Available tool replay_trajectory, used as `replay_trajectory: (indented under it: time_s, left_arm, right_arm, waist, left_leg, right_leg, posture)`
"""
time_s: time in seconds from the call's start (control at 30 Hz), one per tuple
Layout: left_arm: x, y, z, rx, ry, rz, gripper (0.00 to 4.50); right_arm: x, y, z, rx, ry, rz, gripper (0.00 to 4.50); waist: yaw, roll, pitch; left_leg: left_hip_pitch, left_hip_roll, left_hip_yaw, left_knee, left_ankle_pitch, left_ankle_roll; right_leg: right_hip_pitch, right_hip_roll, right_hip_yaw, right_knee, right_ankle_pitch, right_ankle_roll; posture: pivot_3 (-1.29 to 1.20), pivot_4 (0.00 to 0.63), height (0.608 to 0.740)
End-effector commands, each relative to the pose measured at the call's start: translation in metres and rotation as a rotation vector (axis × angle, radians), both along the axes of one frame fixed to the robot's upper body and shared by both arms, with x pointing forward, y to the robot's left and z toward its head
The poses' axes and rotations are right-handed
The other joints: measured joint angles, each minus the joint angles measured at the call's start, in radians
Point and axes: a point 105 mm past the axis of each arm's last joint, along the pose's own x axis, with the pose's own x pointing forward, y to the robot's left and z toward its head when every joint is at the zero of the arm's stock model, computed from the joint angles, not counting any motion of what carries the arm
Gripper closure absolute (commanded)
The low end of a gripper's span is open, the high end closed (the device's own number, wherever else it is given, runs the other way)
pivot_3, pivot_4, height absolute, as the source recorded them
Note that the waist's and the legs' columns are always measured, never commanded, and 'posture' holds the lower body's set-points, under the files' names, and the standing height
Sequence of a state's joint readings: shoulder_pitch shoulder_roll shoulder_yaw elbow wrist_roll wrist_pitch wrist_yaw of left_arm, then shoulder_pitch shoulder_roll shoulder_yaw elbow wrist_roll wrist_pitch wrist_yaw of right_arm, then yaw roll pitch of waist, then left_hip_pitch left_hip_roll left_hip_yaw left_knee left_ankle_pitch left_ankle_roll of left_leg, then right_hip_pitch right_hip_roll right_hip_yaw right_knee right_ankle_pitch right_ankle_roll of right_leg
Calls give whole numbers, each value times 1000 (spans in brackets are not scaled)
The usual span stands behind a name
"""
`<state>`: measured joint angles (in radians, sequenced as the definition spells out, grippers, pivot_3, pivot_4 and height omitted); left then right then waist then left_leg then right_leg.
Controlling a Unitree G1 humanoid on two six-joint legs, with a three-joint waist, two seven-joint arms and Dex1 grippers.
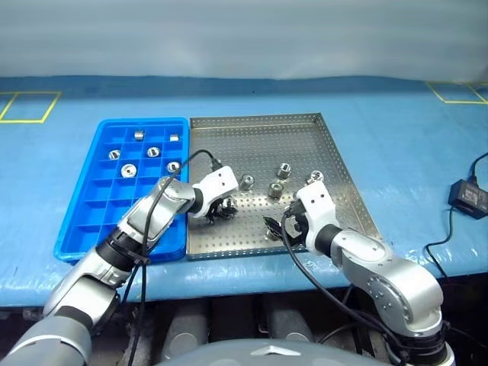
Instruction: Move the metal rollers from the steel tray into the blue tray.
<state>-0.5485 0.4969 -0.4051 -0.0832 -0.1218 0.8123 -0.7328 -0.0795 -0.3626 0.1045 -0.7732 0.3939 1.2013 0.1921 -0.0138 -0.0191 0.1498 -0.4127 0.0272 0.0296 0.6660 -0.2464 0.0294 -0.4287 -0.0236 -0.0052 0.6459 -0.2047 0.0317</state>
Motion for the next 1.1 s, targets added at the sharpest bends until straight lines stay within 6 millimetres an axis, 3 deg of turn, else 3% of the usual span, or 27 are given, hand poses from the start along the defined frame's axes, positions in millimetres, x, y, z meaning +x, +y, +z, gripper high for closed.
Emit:
replay_trajectory:
  time_s: [0.03,0.17,0.27,0.4,0.57,0.87,1.0,1.1]
  left_arm:
    - [20,27,46,-150,-190,271,2776]
    - [22,73,73,-271,-380,612,2776]
    - [13,108,81,-286,-480,819,2776]
    - [-3,144,80,-257,-557,1013,2776]
    - [-14,181,63,-59,-602,1160,2776]
    - [-8,212,31,13,-511,1274,2776]
    - [-2,216,22,13,-474,1284,2776]
    - [6,204,34,-32,-501,1232,1792]
  right_arm:
    - [5,12,15,19,-77,47,0]
    - [8,36,25,67,-138,139,0]
    - [10,54,29,94,-169,205,0]
    - [8,75,30,119,-185,306,0]
    - [8,88,31,132,-189,366,0]
    - [6,88,30,139,-184,364,0]
    - [5,85,29,141,-179,339,0]
    - [3,82,28,140,-177,321,0]
  waist:
    - [2,0,0]
    - [4,0,0]
    - [5,0,0]
    - [24,-1,0]
    - [55,-2,-1]
    - [63,-2,-1]
    - [56,-2,-1]
    - [51,-2,-1]
  left_leg:
    - [0,0,0,0,0,0]
    - [0,0,0,0,0,0]
    - [0,0,0,0,0,0]
    - [1,-1,0,0,0,0]
    - [1,-1,0,1,0,0]
    - [1,-1,0,1,0,1]
    - [1,-1,-1,1,1,1]
    - [1,-1,0,1,1,1]
  right_leg:
    - [0,0,0,0,0,0]
    - [0,0,0,0,1,1]
    - [1,0,0,0,1,1]
    - [1,-1,0,0,2,0]
    - [1,-1,0,0,4,-2]
    - [2,-2,-2,0,4,-3]
    - [2,-2,-2,0,4,-3]
    - [2,-2,-2,0,5,-3]
  posture:
    - [18,150,740]
    - [48,150,740]
    - [82,150,740]
    - [130,150,740]
    - [159,150,740]
    - [134,150,740]
    - [104,150,740]
    - [80,150,740]
